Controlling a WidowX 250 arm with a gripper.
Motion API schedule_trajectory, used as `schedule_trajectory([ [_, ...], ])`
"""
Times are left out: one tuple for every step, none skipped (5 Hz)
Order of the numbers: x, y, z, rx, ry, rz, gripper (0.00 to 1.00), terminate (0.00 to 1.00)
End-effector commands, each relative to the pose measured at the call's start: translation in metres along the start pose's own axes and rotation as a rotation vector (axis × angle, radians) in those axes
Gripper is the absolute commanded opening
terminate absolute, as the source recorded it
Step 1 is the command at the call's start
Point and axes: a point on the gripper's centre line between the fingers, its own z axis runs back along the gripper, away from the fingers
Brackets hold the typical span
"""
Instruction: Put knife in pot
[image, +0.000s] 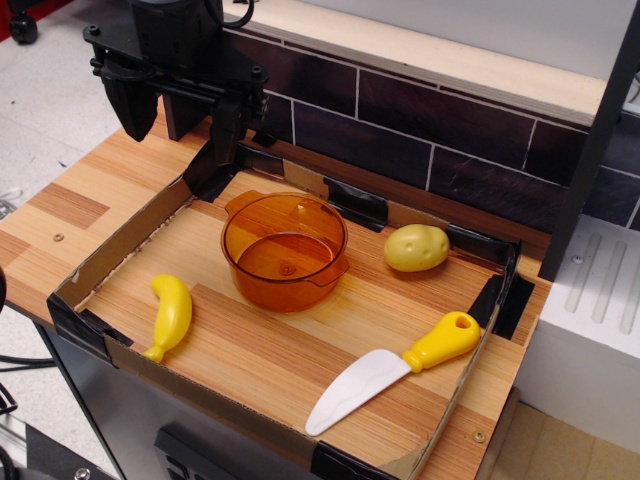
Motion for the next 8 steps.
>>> schedule_trajectory([
  [0.000, 0.000, 0.000, 0.000, 0.000, 0.000, 1.00, 0.00],
  [0.005, -0.020, 0.015, -0.143, 0.011, -0.154, 1.00, 0.00],
  [-0.003, -0.045, 0.017, -0.207, 0.102, -0.250, 1.00, 0.00],
  [-0.013, -0.072, 0.010, -0.223, 0.144, -0.343, 1.00, 0.00],
  [-0.026, -0.100, -0.004, -0.226, 0.113, -0.445, 1.00, 0.00],
  [-0.044, -0.126, -0.016, -0.235, 0.060, -0.483, 1.00, 0.00],
  [-0.056, -0.146, -0.029, -0.265, 0.032, -0.505, 1.00, 0.00],
  [-0.061, -0.159, -0.041, -0.258, -0.009, -0.512, 1.00, 0.00],
])
